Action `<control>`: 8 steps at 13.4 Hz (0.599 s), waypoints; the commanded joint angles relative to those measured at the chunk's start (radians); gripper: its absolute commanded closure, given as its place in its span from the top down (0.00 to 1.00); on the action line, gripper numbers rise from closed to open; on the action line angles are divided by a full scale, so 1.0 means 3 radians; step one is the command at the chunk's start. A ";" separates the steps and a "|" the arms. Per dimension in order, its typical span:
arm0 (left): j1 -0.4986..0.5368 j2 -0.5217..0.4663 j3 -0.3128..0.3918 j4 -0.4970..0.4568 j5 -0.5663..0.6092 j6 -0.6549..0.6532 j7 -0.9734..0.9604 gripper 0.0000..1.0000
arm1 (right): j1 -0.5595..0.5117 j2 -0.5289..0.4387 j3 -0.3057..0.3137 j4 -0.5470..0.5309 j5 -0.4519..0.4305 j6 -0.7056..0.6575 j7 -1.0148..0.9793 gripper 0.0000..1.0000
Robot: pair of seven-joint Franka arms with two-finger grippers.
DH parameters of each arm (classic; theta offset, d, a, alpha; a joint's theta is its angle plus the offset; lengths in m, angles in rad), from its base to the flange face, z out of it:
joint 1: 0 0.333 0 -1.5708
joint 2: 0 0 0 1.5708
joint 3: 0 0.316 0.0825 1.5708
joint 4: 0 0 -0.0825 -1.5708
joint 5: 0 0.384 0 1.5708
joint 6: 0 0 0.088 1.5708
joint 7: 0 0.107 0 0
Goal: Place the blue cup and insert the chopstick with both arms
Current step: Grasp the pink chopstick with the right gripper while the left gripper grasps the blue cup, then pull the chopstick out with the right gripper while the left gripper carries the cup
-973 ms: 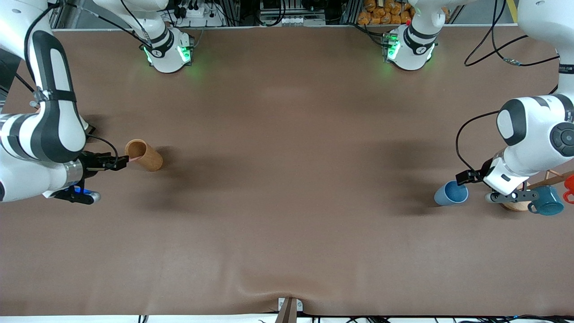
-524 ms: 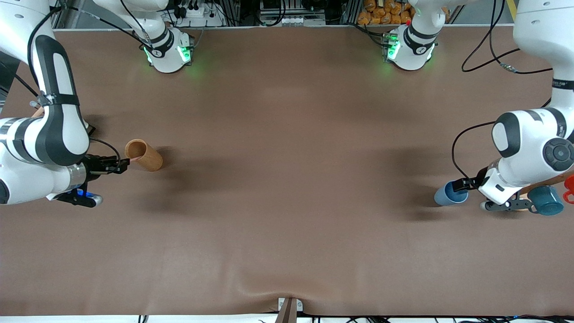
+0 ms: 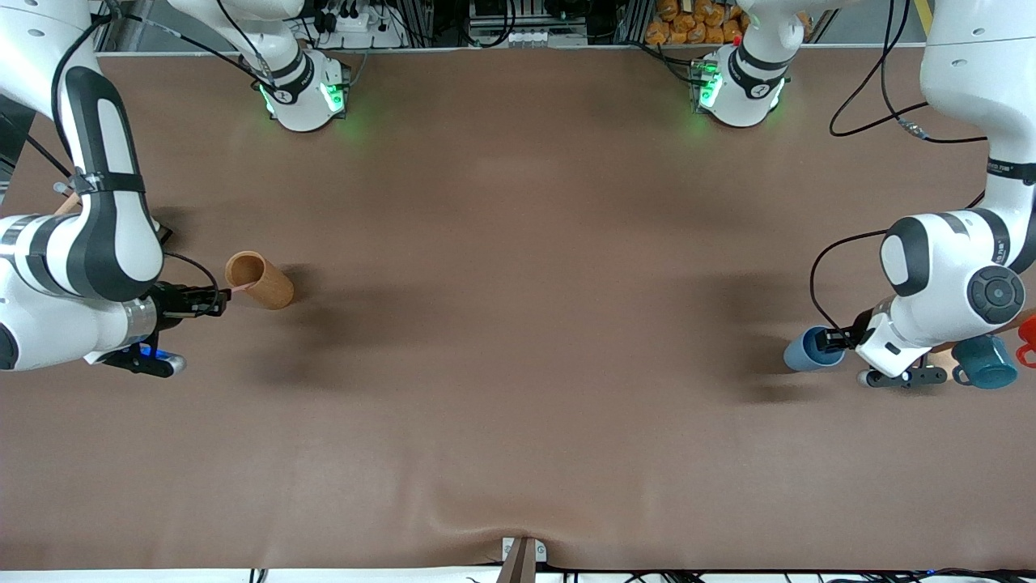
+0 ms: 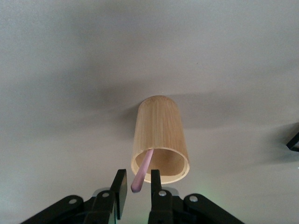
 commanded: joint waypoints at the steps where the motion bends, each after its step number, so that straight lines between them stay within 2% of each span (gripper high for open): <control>1: 0.0007 0.0040 -0.0004 0.0071 -0.0059 -0.0008 0.0040 0.13 | -0.0020 0.0049 0.0022 0.0065 0.0041 0.0005 0.0060 0.17; 2: 0.0007 0.0040 -0.0004 0.0071 -0.0059 -0.0008 0.0040 0.03 | -0.0025 0.0049 0.0022 0.0070 0.0041 0.0005 0.0060 0.16; 3: 0.0002 0.0035 -0.0004 0.0071 -0.0054 -0.0008 0.0040 0.00 | -0.0020 0.0049 0.0022 0.0070 0.0041 0.0005 0.0060 0.13; 7: -0.0024 -0.0077 -0.0035 0.0046 -0.0053 -0.0064 0.0050 0.00 | -0.0020 0.0038 0.0022 0.0091 0.0041 -0.0036 0.0060 0.07; 8: -0.0019 -0.0134 -0.0131 0.0046 -0.0053 -0.0181 0.0045 0.00 | -0.0015 0.0018 0.0022 0.0101 0.0041 -0.0046 0.0055 0.05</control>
